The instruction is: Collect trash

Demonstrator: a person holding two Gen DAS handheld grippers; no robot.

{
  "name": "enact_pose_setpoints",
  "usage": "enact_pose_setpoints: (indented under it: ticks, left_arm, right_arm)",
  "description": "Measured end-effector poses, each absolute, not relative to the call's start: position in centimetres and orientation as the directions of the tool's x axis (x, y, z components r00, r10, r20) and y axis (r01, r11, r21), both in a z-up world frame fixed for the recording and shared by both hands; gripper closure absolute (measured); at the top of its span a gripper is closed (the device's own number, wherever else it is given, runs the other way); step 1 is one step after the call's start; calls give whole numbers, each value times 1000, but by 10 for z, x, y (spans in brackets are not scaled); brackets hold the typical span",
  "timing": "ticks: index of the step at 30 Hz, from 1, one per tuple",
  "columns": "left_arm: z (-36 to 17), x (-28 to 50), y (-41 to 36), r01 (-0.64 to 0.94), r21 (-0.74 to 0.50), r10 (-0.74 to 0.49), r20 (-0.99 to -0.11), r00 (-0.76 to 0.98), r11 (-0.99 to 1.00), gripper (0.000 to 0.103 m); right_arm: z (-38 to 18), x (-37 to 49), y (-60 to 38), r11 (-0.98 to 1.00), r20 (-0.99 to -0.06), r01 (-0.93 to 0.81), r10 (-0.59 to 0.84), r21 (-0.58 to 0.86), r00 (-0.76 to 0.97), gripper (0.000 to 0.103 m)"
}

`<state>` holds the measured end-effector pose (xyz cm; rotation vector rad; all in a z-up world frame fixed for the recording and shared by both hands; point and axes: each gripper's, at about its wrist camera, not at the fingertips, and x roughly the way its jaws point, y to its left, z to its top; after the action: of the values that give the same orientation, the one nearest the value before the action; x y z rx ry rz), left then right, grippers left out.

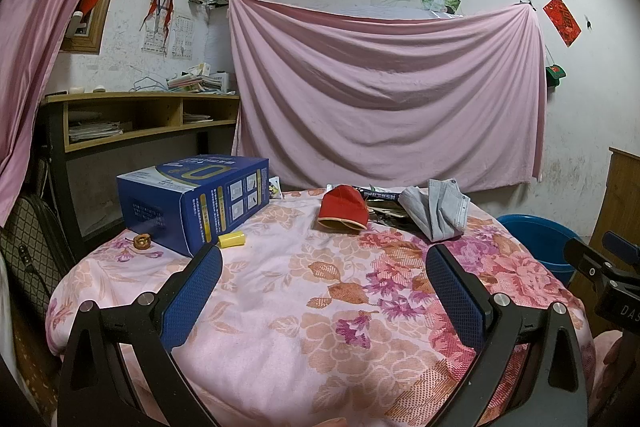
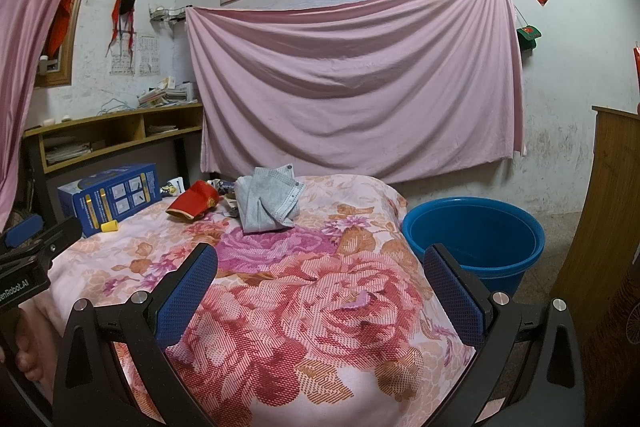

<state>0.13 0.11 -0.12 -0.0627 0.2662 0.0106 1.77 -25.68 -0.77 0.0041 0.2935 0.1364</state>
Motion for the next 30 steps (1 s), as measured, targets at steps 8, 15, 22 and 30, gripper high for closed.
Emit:
enact_pose_setpoints:
  ticks: [8,15,22,30]
  left_arm:
    - [-1,1,1,-20,-61,3,-264,964,998,3]
    - [-1,1,1,-19,-60,2,-264,964,998,3]
    - [-1,2,2,-18,-65,0,-269,963,998,3]
    - [3,25,4,-36,-68,17,-264,964,997,3]
  right_arm:
    - [-7,16,-257,991,-288,-134,135,24,948,0]
    - [-8,15,-257,991,-288,-133,135,25,948,0]
    - [-8,14,-256,991,-286,-132,133,24,949,0]
    - [12,35,-254,993,-267,-118,117,14,957,0]
